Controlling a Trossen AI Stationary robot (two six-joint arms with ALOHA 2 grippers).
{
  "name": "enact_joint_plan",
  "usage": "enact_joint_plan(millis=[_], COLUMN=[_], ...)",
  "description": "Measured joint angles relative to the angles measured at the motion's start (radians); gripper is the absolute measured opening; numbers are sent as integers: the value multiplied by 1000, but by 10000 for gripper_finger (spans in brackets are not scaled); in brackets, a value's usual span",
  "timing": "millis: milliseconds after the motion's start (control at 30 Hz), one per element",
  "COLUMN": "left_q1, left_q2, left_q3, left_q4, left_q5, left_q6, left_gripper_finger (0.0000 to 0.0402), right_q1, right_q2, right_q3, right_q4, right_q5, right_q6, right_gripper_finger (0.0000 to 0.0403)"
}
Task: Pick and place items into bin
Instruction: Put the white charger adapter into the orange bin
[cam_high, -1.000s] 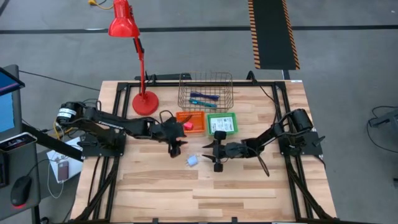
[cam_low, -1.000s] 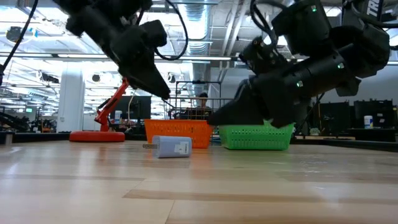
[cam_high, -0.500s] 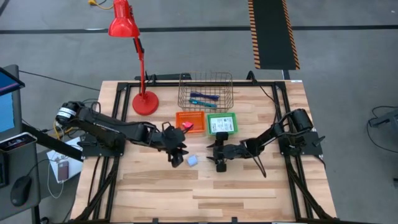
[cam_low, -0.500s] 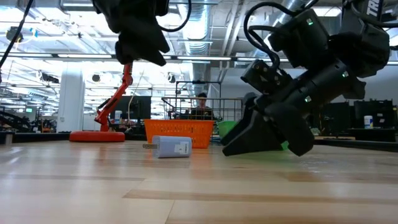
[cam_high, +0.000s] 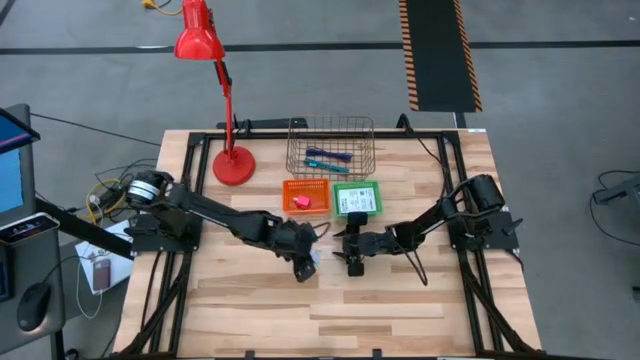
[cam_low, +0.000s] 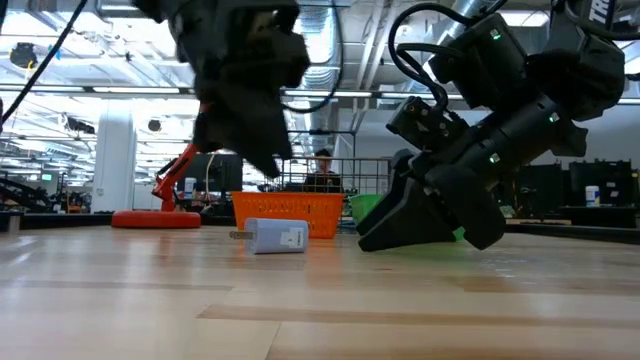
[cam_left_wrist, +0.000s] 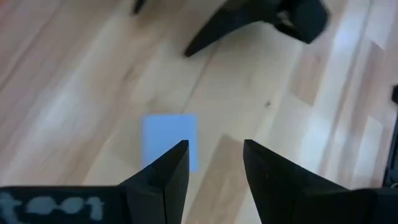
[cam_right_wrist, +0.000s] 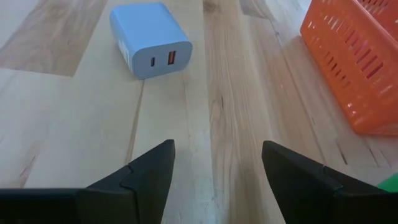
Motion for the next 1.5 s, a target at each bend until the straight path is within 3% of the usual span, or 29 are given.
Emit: enact_joint_plan(millis=[300, 467, 800, 1033, 1500], left_q1=[-6, -1, 29, 37, 37], left_q2=[163, 227, 239, 272, 322], left_q3=[367, 490, 496, 496, 498], left_q4=[-425, -615, -631, -628, -587], left_q5=[-26, -69, -74, 6, 38], left_q6=[167, 185, 150, 147, 150], left_gripper_finger=[140, 140, 140, 140, 140], right_q1=[-1, -1, 0, 0, 1], right_q2=[0, 1, 2, 3, 4], right_q3=[0, 0, 0, -1, -2], right_q4=[-18, -19, -18, -18, -19], right_q5=[-1, -2, -2, -2, -3], right_q6=[-8, -10, -36, -36, -39], right_gripper_finger=[240, 240, 240, 240, 240])
